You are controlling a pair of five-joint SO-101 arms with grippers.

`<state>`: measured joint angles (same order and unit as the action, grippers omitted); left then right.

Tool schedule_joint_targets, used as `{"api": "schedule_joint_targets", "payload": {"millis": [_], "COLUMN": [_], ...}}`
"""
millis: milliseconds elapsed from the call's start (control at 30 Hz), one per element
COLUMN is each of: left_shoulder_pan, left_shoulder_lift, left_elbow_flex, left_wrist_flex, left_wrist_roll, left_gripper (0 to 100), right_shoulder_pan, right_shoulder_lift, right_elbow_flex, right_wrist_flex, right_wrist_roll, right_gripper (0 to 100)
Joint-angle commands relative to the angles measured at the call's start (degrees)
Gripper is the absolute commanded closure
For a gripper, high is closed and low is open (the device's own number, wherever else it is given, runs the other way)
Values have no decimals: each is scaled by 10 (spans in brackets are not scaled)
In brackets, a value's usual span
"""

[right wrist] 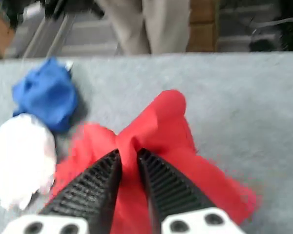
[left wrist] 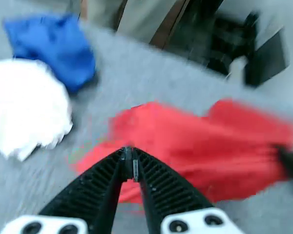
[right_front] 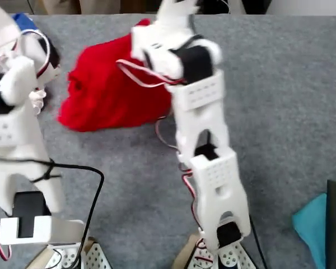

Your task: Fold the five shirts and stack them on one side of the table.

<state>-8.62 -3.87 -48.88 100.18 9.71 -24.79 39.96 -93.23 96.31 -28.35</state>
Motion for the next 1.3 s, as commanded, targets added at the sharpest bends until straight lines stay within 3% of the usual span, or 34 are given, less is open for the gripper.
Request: {"api": "schedule_joint_targets", "payload": {"millis": [0,300,633,933,1100,1267], "left_shoulder_pan": [-28,-69,-140,-87,-50,-82], "left_shoulder_lift": [-18,-15,-15,-14,-13,-14], "left_elbow_flex": [84,295,476,513,516,567], "left_wrist_flex": [5,2,-93,-201,-262,-295], "left_wrist_roll": [0,-69,-120,-72,-52,-52], "left_gripper": [981,981,981,981,981,981], "right_shoulder_pan": [49,112,207,210,210,177], "right_shoulder_lift": [-81,-106,-104,-106,-135,-182], "right_elbow_flex": [-22,-13,146,291,334,339], "right_wrist_flex": [1,62,60,61,61,60], "right_wrist_roll": [5,75,145,160,159,159], "right_gripper": [983,980,976,703,694,694]}}
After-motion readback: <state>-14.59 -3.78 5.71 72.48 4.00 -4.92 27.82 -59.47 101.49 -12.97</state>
